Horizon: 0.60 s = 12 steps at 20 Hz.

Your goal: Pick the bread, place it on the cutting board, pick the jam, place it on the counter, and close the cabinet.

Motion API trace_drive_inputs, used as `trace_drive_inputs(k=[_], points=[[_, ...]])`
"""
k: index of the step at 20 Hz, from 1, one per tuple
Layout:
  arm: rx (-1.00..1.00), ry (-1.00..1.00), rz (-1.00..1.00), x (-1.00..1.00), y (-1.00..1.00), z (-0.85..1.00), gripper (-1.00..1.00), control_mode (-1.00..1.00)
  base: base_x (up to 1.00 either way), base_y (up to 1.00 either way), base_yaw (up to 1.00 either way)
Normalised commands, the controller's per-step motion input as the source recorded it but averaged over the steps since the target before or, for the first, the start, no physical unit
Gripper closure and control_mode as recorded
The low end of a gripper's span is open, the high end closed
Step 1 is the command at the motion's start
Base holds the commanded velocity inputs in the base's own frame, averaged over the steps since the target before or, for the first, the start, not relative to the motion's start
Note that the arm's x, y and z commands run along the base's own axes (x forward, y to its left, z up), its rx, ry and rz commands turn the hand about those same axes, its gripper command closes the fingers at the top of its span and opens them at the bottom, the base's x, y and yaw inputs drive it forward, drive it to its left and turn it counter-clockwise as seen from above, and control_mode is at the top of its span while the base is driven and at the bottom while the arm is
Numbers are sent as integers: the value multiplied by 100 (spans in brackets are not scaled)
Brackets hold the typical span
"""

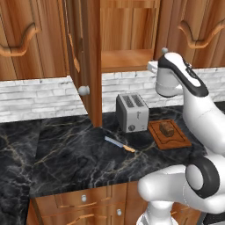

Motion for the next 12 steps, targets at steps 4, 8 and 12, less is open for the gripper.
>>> trace_drive_inputs(k=[4,8,12], points=[[0,0,-3,22,0,0,-100,-100,0,0,0],[0,0,-3,24,0,0,-100,-100,0,0,0],[0,0,-2,9,0,0,-100,-100,0,0,0]])
